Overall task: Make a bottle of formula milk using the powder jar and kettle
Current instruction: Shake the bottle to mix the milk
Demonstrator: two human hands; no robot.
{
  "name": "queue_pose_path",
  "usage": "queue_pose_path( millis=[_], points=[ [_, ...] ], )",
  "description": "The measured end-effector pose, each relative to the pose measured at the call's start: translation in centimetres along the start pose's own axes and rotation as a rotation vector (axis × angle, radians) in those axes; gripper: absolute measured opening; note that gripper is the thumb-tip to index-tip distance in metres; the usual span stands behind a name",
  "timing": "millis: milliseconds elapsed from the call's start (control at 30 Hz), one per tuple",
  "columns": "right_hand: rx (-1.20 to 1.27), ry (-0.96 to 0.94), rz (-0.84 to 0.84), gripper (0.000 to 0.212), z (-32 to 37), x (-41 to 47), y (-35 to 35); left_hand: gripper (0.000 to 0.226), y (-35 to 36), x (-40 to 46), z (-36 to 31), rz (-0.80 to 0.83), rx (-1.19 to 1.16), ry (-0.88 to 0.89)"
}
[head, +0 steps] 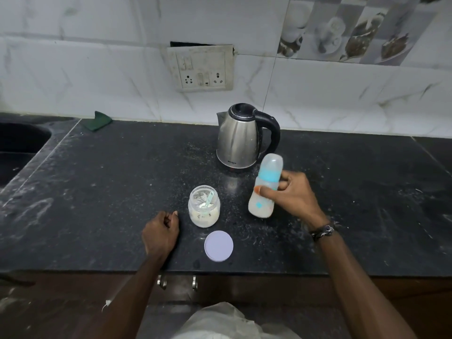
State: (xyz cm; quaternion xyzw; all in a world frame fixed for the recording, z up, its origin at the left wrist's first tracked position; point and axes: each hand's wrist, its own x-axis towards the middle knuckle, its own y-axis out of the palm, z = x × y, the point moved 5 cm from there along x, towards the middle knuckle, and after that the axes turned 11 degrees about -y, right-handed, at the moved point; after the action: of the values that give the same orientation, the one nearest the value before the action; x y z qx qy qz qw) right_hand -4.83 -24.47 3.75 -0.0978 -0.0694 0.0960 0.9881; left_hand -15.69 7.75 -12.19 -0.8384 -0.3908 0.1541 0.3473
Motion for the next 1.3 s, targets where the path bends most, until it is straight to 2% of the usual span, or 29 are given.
queue_pose_path(
  millis=[167,267,400,500,600,667,733,833,900,967,1033,1100,1133,1200,1300],
  points=[
    [0.088,-0.008,-0.104,0.024,-0.12,0.12,-0.51,0.035,0.06,0.07,-0.05,0.008,-0.007,-0.004],
    [0.071,0.02,0.022,0.033,-0.14,-0.23,0.12,0.036,0.01,0.09,-0.03,0.004,0.001,-0.01],
    [0.099,-0.009,-0.087,0.033,0.12,0.14,-0.36,0.036,-0.07,-0.01,-0.12,0.01,0.001,-0.016],
    [0.051,0.037,0.022,0.041,0.17,0.18,0.33,0.036,-0.19,-0.14,-0.13,0.011,-0.004,-0.011],
    [0.049,-0.012,-0.038,0.026,-0.19,0.14,0.16,0.036,-0.27,-0.03,-0.34,0.006,0.001,0.0],
    [0.032,0.011,-0.06,0.032,-0.05,0.4,0.05,0.035,-0.11,-0.05,-0.15,0.001,-0.003,0.0],
    [0.016,0.048,0.015,0.038,-0.06,0.08,0.29,0.035,-0.16,-0.07,-0.05,-0.008,-0.009,0.001],
    [-0.04,-0.019,-0.011,0.025,-0.16,-0.1,0.12,0.034,-0.21,0.0,-0.21,-0.004,-0.014,0.003],
    [-0.043,0.011,-0.043,0.029,-0.03,0.19,-0.05,0.035,-0.09,-0.04,-0.08,0.002,-0.005,0.001],
    [-0.06,0.057,0.035,0.035,-0.06,0.11,0.16,0.035,-0.08,-0.1,0.03,-0.004,-0.006,0.009],
    [-0.102,0.004,0.049,0.026,-0.09,0.09,0.24,0.035,-0.16,-0.02,-0.08,0.003,-0.012,-0.002],
    [-0.133,-0.04,-0.016,0.021,-0.14,0.36,-0.18,0.034,-0.13,-0.02,-0.19,0.012,-0.021,-0.017],
    [-0.127,-0.023,-0.038,0.024,0.1,0.48,-0.22,0.034,-0.06,-0.03,-0.16,0.01,-0.021,-0.019],
    [-0.127,0.028,0.03,0.034,-0.09,0.43,0.09,0.034,-0.06,-0.08,0.04,0.007,-0.019,-0.022],
    [-0.148,-0.014,0.014,0.022,-0.29,0.21,0.12,0.034,-0.22,-0.01,-0.18,0.012,-0.022,-0.014]
  ],
)
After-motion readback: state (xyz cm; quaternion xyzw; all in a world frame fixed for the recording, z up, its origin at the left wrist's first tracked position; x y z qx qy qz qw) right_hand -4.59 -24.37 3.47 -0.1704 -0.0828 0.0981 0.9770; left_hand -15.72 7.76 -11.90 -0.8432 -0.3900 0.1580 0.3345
